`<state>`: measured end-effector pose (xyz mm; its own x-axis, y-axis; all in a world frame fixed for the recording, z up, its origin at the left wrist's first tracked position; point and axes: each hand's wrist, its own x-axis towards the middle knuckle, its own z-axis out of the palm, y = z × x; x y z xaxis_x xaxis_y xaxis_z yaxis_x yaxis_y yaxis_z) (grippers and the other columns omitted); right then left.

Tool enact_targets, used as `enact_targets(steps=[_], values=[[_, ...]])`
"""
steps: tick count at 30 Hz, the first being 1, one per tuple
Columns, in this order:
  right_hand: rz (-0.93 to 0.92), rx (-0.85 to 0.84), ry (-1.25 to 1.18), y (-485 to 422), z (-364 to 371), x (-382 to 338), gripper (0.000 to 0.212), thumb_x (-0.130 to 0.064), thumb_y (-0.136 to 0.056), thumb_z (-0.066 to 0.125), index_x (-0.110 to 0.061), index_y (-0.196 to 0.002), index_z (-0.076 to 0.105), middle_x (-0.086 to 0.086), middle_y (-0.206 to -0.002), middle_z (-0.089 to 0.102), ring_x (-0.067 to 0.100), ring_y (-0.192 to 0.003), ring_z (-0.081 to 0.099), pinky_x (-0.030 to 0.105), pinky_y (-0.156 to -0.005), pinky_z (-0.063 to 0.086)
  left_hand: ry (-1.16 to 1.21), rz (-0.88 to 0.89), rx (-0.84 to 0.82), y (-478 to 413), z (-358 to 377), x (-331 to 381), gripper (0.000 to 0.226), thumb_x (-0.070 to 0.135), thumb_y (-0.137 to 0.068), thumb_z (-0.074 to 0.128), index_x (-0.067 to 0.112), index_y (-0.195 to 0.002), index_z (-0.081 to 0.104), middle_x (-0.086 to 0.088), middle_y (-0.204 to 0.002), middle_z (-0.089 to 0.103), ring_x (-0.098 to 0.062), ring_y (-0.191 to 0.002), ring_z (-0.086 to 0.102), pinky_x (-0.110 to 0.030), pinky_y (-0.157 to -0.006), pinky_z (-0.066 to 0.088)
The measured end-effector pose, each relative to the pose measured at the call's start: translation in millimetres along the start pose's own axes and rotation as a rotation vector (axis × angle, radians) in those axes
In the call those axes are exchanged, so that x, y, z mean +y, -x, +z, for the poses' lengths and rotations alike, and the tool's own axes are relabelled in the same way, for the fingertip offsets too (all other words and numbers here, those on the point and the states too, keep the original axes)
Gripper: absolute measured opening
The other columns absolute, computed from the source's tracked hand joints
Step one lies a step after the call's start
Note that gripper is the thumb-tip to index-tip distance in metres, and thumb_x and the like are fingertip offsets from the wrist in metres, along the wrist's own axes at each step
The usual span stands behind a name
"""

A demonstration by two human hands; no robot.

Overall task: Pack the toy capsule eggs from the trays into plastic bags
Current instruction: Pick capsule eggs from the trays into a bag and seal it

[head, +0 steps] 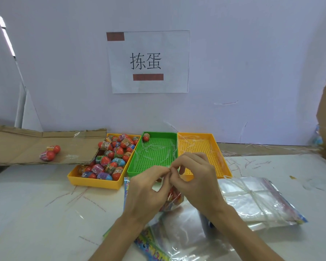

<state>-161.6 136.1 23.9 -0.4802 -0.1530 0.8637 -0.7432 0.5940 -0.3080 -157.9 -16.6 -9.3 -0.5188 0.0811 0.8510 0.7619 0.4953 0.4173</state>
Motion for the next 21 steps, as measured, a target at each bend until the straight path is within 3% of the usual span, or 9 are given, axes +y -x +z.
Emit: enact_targets(steps=[6,9,13,17,21], values=[[0.174,0.086,-0.05,-6.4,-11.9,13.9,0.009,-0.01,-0.08,0.066,-0.015,-0.073,0.064,-0.011,-0.07,0.061,0.005,-0.068,0.057,0.031,-0.075,0.046,0.013,-0.028,0.009,0.9,1.2,4.8,0.014,0.02,-0.096,0.058,0.014,-0.087,0.068,0.009,-0.075,0.067,-0.006,-0.068,0.065,-0.031,-0.059,0.054],[0.295,0.11,-0.147,-9.1,-15.1,16.0,0.009,-0.008,-0.08,0.065,-0.015,-0.074,0.065,-0.01,-0.07,0.063,0.011,-0.07,0.06,0.023,-0.07,0.048,0.08,-0.143,0.062,-1.4,1.2,7.6,0.008,0.026,-0.097,0.057,0.027,-0.094,0.064,0.011,-0.075,0.069,-0.004,-0.07,0.069,-0.028,-0.063,0.057],[0.451,0.158,-0.177,-12.2,-19.9,23.8,0.018,-0.004,-0.084,0.068,-0.018,-0.073,0.065,-0.01,-0.07,0.065,0.008,-0.071,0.061,0.014,-0.069,0.046,0.164,-0.306,0.145,-4.9,-1.4,7.7,0.011,0.024,-0.099,0.058,0.029,-0.092,0.065,0.009,-0.071,0.068,-0.013,-0.066,0.07,-0.029,-0.061,0.058],[0.597,0.225,-0.149,-14.4,-28.1,38.4,0.019,-0.007,-0.088,0.068,-0.021,-0.075,0.066,-0.01,-0.071,0.066,0.004,-0.069,0.061,0.011,-0.063,0.046,0.181,-0.422,0.264,-9.3,-4.4,5.0,0.016,0.019,-0.101,0.058,0.03,-0.091,0.064,0.006,-0.07,0.067,-0.014,-0.066,0.067,-0.02,-0.061,0.054],[0.679,0.31,-0.111,-14.6,-32.9,49.6,0.017,-0.008,-0.09,0.067,-0.019,-0.076,0.066,-0.005,-0.07,0.066,0.002,-0.062,0.057,0.01,-0.056,0.043,0.185,-0.535,0.355,-12.1,-6.3,0.7,0.022,0.014,-0.103,0.057,0.029,-0.089,0.064,0.004,-0.068,0.067,-0.013,-0.064,0.066,-0.028,-0.062,0.056]])
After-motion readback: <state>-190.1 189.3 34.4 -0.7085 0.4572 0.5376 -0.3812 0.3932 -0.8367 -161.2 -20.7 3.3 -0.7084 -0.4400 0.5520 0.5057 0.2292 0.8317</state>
